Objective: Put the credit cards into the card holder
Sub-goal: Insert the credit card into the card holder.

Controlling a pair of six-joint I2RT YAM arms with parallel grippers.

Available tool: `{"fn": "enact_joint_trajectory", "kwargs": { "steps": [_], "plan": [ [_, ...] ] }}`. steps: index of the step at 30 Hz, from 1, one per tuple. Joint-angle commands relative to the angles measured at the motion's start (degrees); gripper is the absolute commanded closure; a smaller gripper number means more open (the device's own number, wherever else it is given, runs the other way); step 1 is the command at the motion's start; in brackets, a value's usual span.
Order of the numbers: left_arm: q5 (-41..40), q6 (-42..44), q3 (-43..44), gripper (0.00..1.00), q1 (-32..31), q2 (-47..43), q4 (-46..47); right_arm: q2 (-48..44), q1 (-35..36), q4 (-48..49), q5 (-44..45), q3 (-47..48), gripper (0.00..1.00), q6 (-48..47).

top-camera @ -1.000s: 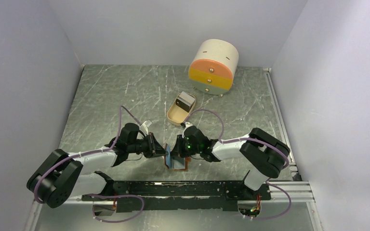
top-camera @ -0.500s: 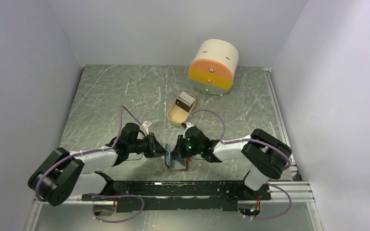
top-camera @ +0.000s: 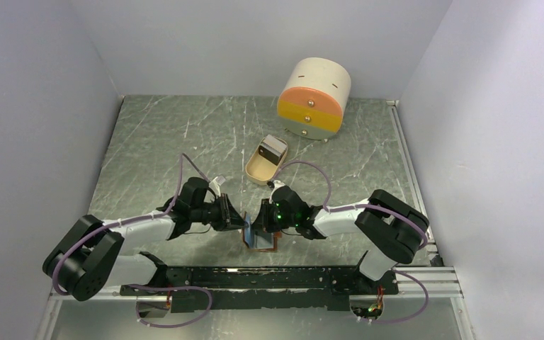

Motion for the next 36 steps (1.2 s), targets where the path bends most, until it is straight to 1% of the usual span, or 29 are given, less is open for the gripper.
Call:
{"fn": "enact_joint_trajectory", "kwargs": {
  "steps": [1, 8, 16, 24, 26, 28, 29, 31, 33, 36],
  "plan": [
    [-6.74, 3.75, 1.65, 0.82, -0.71, 1.06, -11.52, -0.63, 0.4, -0.34, 0.39, -0.63, 0.83, -0.19],
    [-8.52, 5.58, 5.78, 0.76, -1.09, 0.73, -18.1, -1.94, 0.43, -2.28, 1.56, 0.06, 0.82, -1.0],
    [-6.86, 5.78, 7.63, 0.74, -1.5, 0.92, -17.95, -2.71, 0.56, -2.85, 2.09, 0.35, 0.8, -1.16],
    [-4.0, 3.85, 6.6, 0.77, -1.42, -0.81, -14.15, -3.35, 0.83, -4.51, 2.21, 1.66, 0.78, -1.78],
    [-4.5, 3.86, 6.93, 0.83, -1.44, -0.94, -15.11, -4.1, 0.83, -6.76, 2.93, 2.3, 0.77, -1.98],
    [-5.82, 3.8, 7.41, 0.89, -1.48, -1.19, -16.96, -5.34, 0.81, -9.66, 4.12, 2.74, 0.74, -2.03],
    [-6.57, 3.71, 7.63, 0.9, -1.42, -1.31, -18.02, -6.44, 0.79, -10.71, 4.53, 2.71, 0.72, -1.83],
    [-7.45, 3.69, 8.01, 0.91, -1.43, -1.55, -19.25, -8.88, 0.86, -11.57, 5.12, 2.23, 0.68, -1.25],
    [-8.11, 3.43, 8.19, 0.91, -1.44, -1.84, -19.92, -11.0, 0.81, -12.38, 5.53, 2.25, 0.61, -1.04],
    [-8.83, 3.11, 8.56, 0.9, -1.46, -2.29, -20.64, -12.51, 0.8, -12.59, 4.64, 2.55, 0.52, 0.48]
  ]
}}
